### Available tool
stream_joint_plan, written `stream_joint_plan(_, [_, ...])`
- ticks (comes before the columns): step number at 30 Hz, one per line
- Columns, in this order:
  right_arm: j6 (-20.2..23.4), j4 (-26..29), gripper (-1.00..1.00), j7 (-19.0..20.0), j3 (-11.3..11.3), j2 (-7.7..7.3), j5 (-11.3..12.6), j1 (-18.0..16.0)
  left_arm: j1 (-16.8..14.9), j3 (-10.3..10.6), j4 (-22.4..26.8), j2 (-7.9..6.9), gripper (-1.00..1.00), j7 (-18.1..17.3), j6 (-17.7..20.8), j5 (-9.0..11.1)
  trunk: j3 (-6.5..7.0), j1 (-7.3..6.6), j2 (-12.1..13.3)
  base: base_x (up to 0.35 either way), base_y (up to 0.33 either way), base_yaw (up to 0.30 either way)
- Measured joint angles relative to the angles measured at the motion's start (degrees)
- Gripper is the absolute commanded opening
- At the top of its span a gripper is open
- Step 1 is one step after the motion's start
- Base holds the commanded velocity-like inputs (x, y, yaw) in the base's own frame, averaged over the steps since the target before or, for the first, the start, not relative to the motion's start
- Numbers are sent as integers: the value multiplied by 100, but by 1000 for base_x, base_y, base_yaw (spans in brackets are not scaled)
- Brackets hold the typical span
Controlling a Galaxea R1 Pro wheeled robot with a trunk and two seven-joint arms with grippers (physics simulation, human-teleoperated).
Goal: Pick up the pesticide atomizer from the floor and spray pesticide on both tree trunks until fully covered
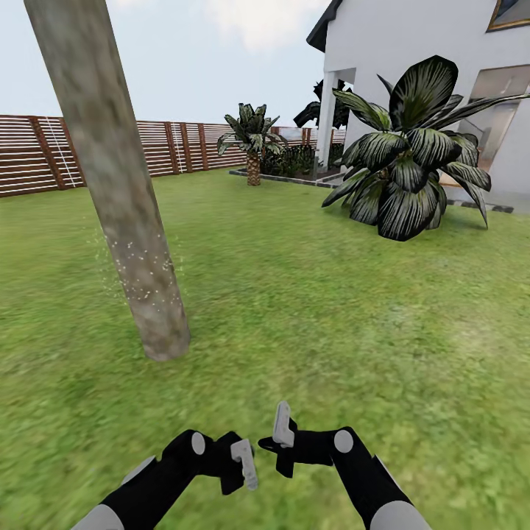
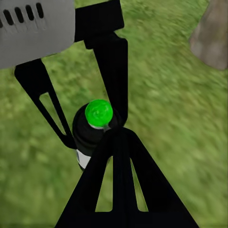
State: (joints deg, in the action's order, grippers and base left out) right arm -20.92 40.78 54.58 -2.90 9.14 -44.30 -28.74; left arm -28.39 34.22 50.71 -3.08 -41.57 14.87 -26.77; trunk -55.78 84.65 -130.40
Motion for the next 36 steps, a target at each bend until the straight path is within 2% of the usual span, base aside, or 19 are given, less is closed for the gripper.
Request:
stream_joint_plan(5, [0,-1,-100,0,0,0,0,-1,0,-3,4,44,-100,0,-18,29,0,0,0,0,0,0])
stream_joint_plan(9, [0,-6,-100,0,0,-1,0,0,0,-3,1,67,-100,-3,-33,236,0,0,0,0,0,0])
stream_joint_plan(11, [0,-5,-100,0,0,-2,0,0,0,-3,0,67,-100,-7,-36,274,0,0,0,0,0,0])
stream_joint_plan(20, [0,-8,-100,0,0,-1,0,0,0,-3,6,71,-100,-9,-61,293,0,0,0,0,0,0])
stream_joint_plan(23, [0,-9,-100,0,0,-5,0,0,0,-3,1,76,-100,-7,-304,305,0,0,0,0,0,0])
stream_joint_plan(26, [0,-9,-100,0,0,-3,0,0,0,-6,-51,72,-100,-1,-365,335,0,0,0,0,0,0])
stream_joint_plan(32, [0,-8,-100,0,0,-6,0,0,0,-121,-95,70,-100,-7,-380,351,0,0,0,0,0,0])
stream_joint_plan(36, [0,-2,-100,0,0,-4,0,0,-53,-260,-729,59,-100,54,-398,300,0,0,0,0,0,0])
